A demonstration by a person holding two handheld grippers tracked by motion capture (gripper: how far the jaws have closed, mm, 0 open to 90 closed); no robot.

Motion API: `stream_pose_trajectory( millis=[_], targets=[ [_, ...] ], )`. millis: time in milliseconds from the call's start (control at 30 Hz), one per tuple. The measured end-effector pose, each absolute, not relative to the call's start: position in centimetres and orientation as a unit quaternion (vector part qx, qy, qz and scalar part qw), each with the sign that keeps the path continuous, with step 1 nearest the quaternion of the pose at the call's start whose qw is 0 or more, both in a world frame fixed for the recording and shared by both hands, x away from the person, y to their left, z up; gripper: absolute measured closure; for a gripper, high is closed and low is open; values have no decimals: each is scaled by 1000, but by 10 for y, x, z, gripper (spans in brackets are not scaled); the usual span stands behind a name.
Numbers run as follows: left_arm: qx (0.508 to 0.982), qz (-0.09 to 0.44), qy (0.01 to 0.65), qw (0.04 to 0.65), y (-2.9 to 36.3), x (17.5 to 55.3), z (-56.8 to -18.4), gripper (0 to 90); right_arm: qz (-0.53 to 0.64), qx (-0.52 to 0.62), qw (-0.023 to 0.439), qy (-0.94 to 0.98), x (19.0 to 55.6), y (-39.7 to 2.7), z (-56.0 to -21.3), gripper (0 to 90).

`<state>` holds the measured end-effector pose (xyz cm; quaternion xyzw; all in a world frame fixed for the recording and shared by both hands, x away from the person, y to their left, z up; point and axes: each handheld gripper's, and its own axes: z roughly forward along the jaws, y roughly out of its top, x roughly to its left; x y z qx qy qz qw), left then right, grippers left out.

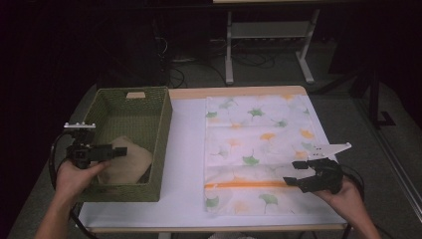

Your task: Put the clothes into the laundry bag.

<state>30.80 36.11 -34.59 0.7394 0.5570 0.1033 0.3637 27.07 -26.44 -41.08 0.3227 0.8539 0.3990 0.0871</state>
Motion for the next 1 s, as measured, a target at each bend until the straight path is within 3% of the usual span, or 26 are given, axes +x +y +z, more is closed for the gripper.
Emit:
stream_pose_trajectory(
  millis=[467,600,767,1000],
  targets=[
    [777,39,583,236,346,333,-362,255,398,323,86,854,272,-266,-411,307],
    [791,29,577,203,338,338,-366,378,398,323,86,855,271,-266,-411,308],
    [808,27,566,162,326,341,-369,678,396,320,86,856,271,-264,-411,310],
    [801,34,568,185,327,333,-364,751,391,308,89,863,272,-261,-408,316]
  ],
)
